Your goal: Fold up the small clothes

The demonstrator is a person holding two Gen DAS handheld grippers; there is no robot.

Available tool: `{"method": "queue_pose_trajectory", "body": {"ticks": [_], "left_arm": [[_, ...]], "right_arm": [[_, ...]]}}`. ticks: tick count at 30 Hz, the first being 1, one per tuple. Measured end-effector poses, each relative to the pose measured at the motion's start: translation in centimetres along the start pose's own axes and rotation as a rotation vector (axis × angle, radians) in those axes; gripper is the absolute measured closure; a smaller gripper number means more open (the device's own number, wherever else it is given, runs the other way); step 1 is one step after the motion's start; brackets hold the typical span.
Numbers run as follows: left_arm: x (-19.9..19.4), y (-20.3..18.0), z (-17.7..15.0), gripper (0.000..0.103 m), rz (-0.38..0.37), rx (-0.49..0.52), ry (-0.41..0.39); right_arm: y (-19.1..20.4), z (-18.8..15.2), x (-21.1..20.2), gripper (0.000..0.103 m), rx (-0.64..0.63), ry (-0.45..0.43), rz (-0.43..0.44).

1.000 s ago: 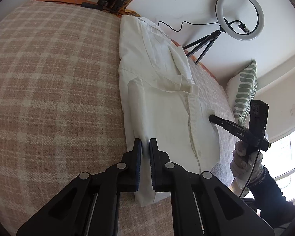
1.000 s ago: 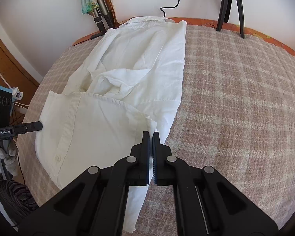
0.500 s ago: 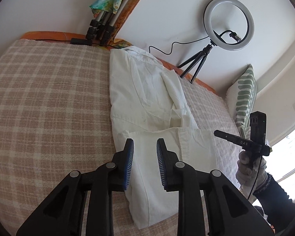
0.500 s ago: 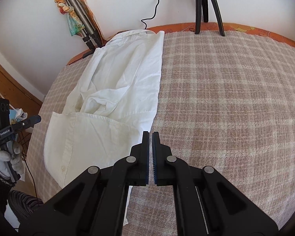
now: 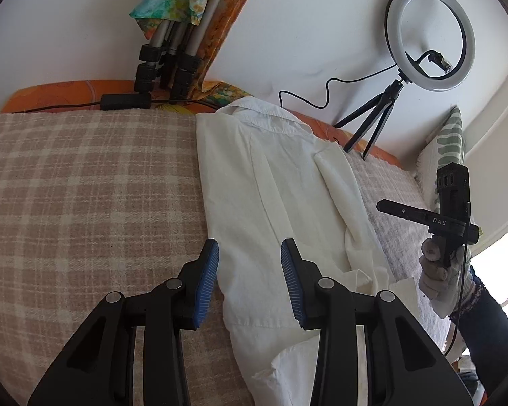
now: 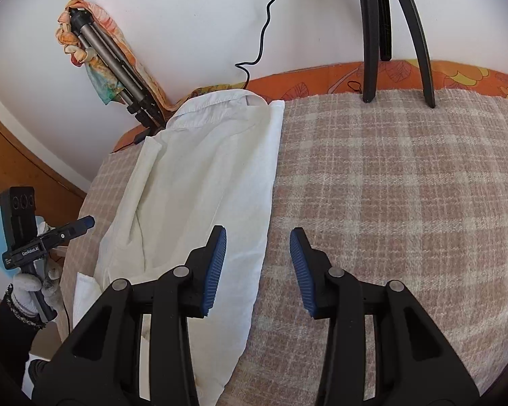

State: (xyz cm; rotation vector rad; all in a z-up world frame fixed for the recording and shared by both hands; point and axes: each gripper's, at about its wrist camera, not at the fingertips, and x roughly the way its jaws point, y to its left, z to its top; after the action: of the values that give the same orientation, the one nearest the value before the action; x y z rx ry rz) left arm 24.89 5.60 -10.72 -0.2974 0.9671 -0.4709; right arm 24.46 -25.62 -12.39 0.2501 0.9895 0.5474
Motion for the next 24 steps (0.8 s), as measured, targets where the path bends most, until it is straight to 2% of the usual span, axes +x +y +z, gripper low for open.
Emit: {"method": "queue_pose_trajectory", "body": {"ticks": [5,11,15,17,19,20,22,23,24], "left_arm": [[2.4,1.3,1.7,0.066,0.008,-0.005,0.005],[4.4,1.6,2.8,0.066,0.005,0.003,0.019],[5.1,1.6,3.2,0.066,-0.001,0.002,0.029],[5.3,1.5,3.4,0.066,-0.002,0.009,0.028],[5.6,1.5,3.6,0.066,0.000,0.011,0.031],[5.8,1.5,3.7,0.066,0.002,0.012,0.032],[6.1,1.6,3.9,0.066,0.010,0.018,0.027],[6.4,1.6,4.2,0.066,0.013,0.019,0.021],[6.5,1.7,4.4,0.066,0.013,0.018,0.015]], "right_arm": [[-0.9,2.4,3.2,0.061,-0.001,0.005,0.041],[-2.2,5.1,5.7,0.061,0.054,0.001,0.102],[-3.0,6.8,6.8,0.062,0.092,-0.009,0.100],[-3.3,7.4,7.0,0.068,0.110,-0.013,0.100],[-3.4,7.8,7.5,0.099,0.125,-0.008,0.109],[-3.3,7.9,7.7,0.099,0.125,-0.003,0.101],[-2.7,8.2,7.8,0.101,0.079,-0.021,0.006],[-3.0,8.4,8.1,0.102,0.104,-0.015,-0.025],[-3.3,8.6,8.2,0.102,0.129,-0.019,-0.014]]}}
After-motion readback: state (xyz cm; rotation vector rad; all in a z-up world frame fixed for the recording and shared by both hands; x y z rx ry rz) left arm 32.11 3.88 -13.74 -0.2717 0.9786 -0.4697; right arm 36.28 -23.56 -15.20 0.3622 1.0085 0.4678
